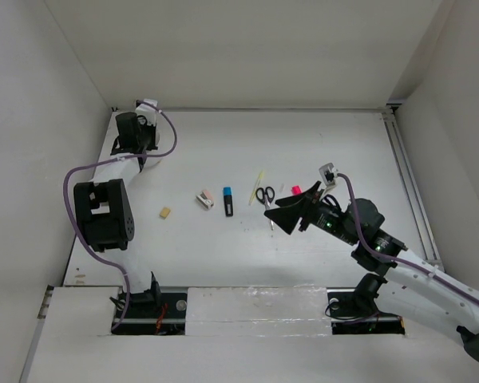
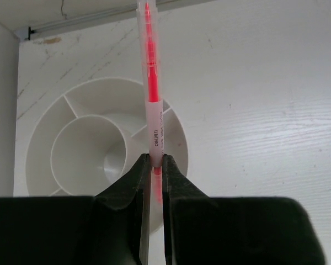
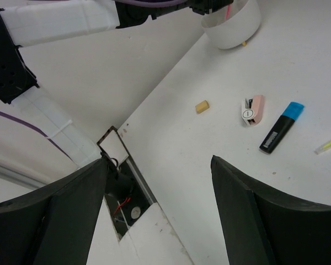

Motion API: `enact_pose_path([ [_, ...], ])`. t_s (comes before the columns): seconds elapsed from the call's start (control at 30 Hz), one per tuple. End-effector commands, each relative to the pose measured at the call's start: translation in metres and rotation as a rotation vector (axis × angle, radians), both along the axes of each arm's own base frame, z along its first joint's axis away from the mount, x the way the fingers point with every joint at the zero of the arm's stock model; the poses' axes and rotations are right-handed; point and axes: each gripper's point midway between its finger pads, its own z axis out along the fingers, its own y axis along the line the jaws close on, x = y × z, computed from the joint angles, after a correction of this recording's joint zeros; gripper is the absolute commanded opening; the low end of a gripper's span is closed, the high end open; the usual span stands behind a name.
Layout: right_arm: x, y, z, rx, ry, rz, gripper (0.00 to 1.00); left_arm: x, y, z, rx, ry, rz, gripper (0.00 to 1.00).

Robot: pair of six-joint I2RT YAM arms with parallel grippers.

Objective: Sort the stationery into containers
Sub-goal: Place the pen in the storage box.

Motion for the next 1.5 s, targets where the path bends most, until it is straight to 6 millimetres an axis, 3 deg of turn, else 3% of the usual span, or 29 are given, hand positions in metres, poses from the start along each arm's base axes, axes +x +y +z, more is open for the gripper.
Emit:
enact_pose_path([
  [0.0, -0.002, -0.001, 0.013, 0.032, -0.048, 0.009, 0.81, -0.001, 0.015, 0.007, -0.016, -0.045, 0.023, 0.00],
  [0.43, -0.001, -0.004, 0.018, 0.050, -0.053, 0.001, 0.81, -0.004, 0.013, 0.011, -0.027, -0.054, 0.018, 0.00],
  [0.53, -0.001, -0.004, 0.018, 0.050, -0.053, 0.001, 0.81, -0.005, 0.011, 0.005, -0.042, -0.034, 0.014, 0.06],
  [0.8, -0.001, -0.004, 0.018, 0.050, -0.053, 0.001, 0.81, -0.005, 0.011, 0.008, -0.041, -0.041, 0.013, 0.16],
  [1.0, -0.001, -0.004, 0.018, 0.050, -0.053, 0.001, 0.81, -0.008, 0.010, 0.008, -0.051, -0.039, 0.018, 0.31],
  [1.1, -0.001, -0.004, 0.018, 0.050, -0.053, 0.001, 0.81, -0.007, 0.014, 0.015, -0.041, -0.058, 0.035, 0.30],
  [1.27, -0.001, -0.004, 0.018, 0.050, -0.053, 0.001, 0.81, -0.008, 0.016, 0.001, -0.045, -0.029, 0.055, 0.17],
  [1.47, 0.000, -0.005, 0.018, 0.050, -0.052, -0.008, 0.81, -0.006, 0.018, -0.004, -0.055, -0.008, 0.069, 0.15],
])
